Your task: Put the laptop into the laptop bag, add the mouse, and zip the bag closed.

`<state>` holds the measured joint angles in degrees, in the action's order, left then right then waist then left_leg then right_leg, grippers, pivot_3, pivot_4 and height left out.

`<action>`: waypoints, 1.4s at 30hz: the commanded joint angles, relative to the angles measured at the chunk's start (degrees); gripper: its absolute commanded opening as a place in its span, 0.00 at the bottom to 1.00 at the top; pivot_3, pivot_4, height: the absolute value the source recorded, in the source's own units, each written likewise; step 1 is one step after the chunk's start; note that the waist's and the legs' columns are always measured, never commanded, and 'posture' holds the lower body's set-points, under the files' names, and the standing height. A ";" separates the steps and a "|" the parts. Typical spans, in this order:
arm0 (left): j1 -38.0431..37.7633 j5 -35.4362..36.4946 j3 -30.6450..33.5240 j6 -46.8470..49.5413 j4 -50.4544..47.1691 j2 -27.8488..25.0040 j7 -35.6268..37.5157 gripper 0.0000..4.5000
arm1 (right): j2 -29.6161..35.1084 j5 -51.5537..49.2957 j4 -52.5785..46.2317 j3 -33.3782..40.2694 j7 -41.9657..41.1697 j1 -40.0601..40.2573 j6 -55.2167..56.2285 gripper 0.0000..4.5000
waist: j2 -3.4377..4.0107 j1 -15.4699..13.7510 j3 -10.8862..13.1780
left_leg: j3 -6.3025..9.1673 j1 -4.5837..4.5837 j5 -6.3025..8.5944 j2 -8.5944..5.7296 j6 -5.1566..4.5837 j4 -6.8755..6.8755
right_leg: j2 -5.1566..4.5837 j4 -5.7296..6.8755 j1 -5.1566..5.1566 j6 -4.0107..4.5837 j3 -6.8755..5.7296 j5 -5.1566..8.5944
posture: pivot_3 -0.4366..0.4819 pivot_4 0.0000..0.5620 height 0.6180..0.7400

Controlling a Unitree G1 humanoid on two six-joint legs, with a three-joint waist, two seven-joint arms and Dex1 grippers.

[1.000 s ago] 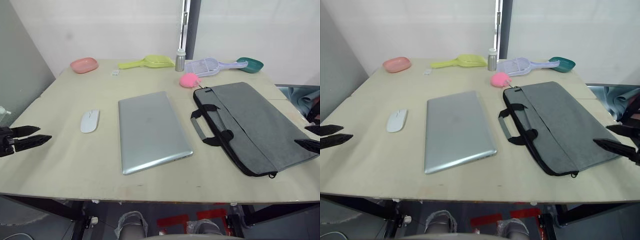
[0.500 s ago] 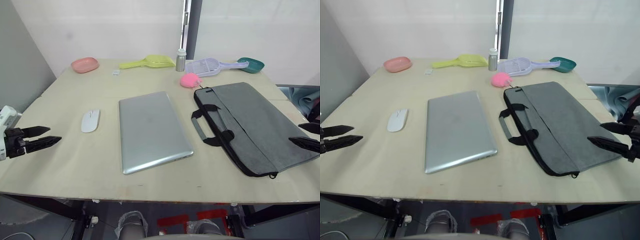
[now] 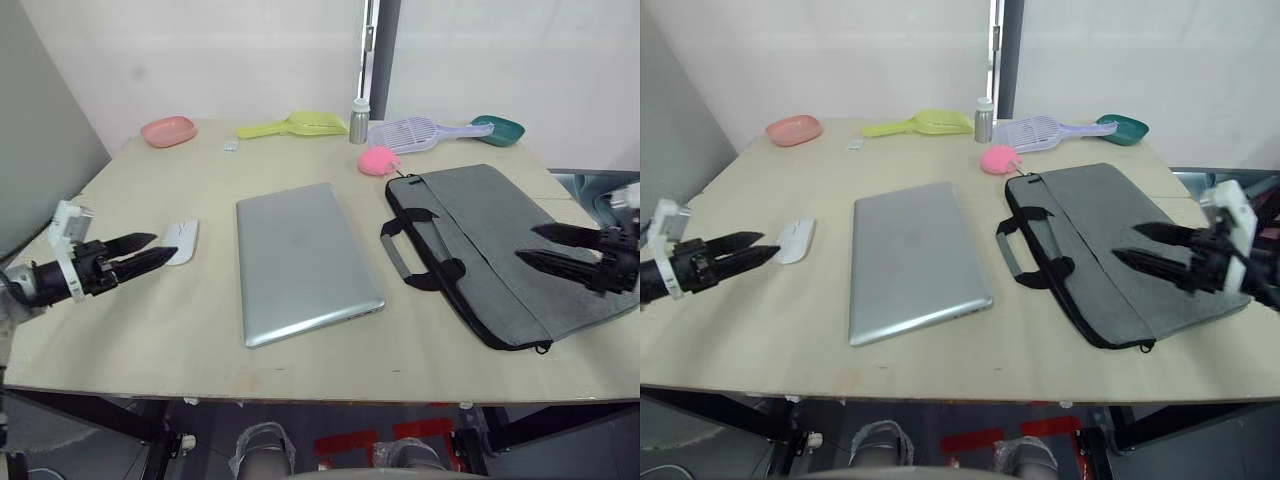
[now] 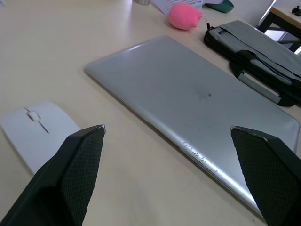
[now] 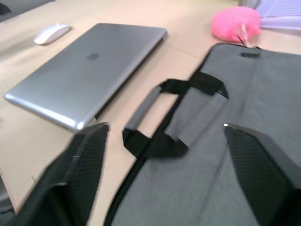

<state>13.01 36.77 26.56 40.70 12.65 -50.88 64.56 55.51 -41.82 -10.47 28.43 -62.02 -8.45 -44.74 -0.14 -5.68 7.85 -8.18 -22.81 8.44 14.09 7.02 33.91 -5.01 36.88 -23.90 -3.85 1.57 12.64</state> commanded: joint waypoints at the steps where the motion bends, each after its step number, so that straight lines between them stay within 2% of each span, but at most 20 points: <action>1: 3.03 3.34 -0.35 7.96 -2.14 1.94 -6.12 1.00 | -2.04 0.11 -3.72 -6.93 3.91 -7.00 0.28 0.59 | 0.01 0.16 0.01 | 0.00 -0.02 0.00 0.00 0.00 0.06 | 0.00 0.10 -0.05 0.00 0.01 0.00 | 0.48 0.27 1.00; 7: 8.66 4.05 -3.32 17.80 1.44 3.89 -12.27 1.00 | -7.12 6.27 -1.89 -21.47 4.96 -18.59 3.44 0.12 | 0.00 0.11 0.00 | 0.06 -0.04 -0.02 0.00 0.03 0.18 | 0.01 0.22 -0.04 0.00 0.02 0.00 | 0.48 0.27 1.00; 9: 11.26 4.07 -4.63 21.33 3.36 4.73 -14.19 1.00 | -8.83 9.81 -0.37 -26.51 4.40 -21.55 5.71 0.01 | 0.00 0.02 0.00 | 0.06 -0.08 -0.03 -0.01 0.04 0.18 | 0.02 0.20 -0.06 0.00 0.00 0.00 | 0.48 0.27 1.00; 13: 14.07 3.30 -9.89 26.42 4.30 6.10 -14.51 1.00 | -12.82 20.89 9.53 -36.50 4.68 -28.24 14.08 0.01 | -0.01 0.15 0.00 | 0.10 -0.15 -0.03 -0.02 0.06 0.18 | 0.00 0.15 -0.05 0.00 -0.04 0.00 | 0.48 0.27 1.00; 16: 18.74 2.15 -11.29 28.70 10.15 7.46 -16.42 1.00 | -16.53 30.94 21.52 -42.94 7.50 -33.78 21.72 0.01 | -0.02 0.26 0.00 | 0.14 -0.17 -0.06 -0.03 0.11 0.20 | 0.01 0.24 -0.09 0.00 -0.07 -0.01 | 0.48 0.27 1.00; 21: 24.29 -0.09 -12.68 29.60 19.71 8.52 -17.18 1.00 | -22.90 39.07 40.68 -45.50 11.47 -41.83 30.31 0.01 | -0.01 0.38 0.01 | 0.24 -0.29 -0.12 -0.05 0.17 0.20 | 0.02 0.21 -0.11 0.01 -0.13 -0.02 | 0.48 0.27 1.00; 25: 26.09 -0.28 -12.83 30.21 23.33 9.15 -16.14 1.00 | -26.90 42.34 50.09 -46.02 12.48 -45.85 35.68 0.01 | -0.01 0.39 0.01 | 0.33 -0.36 -0.20 -0.07 0.33 0.15 | 0.01 0.17 -0.12 0.03 -0.23 -0.01 | 0.48 0.27 1.00; 29: 27.34 -0.46 -13.51 30.92 25.12 10.82 -15.92 1.00 | -30.12 45.55 56.24 -47.25 12.22 -48.20 40.11 0.01 | -0.01 0.18 0.01 | 0.46 -0.39 -0.19 -0.07 0.32 0.15 | 0.00 0.19 -0.09 0.05 -0.33 0.00 | 0.48 0.27 1.00; 32: 28.81 0.56 -11.62 32.59 27.06 12.43 -16.34 1.00 | -32.32 47.84 59.70 -48.15 11.83 -49.67 42.03 0.01 | 0.00 0.05 0.01 | 0.53 -0.40 -0.17 -0.14 0.29 0.21 | -0.09 0.20 -0.01 0.06 -0.39 -0.01 | 0.48 0.27 1.00; 35: 27.54 -1.23 -14.27 32.56 25.71 12.78 -15.68 1.00 | -34.38 50.90 62.98 -49.53 13.05 -51.00 43.59 0.01 | 0.00 0.15 0.01 | 0.58 -0.41 -0.18 -0.24 0.28 0.22 | -0.18 0.19 0.02 0.07 -0.42 -0.01 | 0.48 0.27 1.00; 42: 27.10 -2.98 -15.14 31.46 27.29 13.24 -14.69 1.00 | -38.88 53.80 65.43 -50.20 12.97 -51.25 44.13 0.01 | 0.02 0.40 -0.01 | 0.61 -0.34 -0.18 -0.26 0.27 0.16 | -0.20 0.18 0.09 0.10 -0.45 0.01 | 0.48 0.27 1.00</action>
<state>41.50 35.16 13.56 71.21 38.13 -38.79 49.95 17.81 11.61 55.42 -21.37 -48.19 -59.20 -1.31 -0.12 -5.28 7.84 -7.57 -23.11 8.29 13.83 7.26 34.07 -5.22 37.05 -23.74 -3.75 1.11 12.65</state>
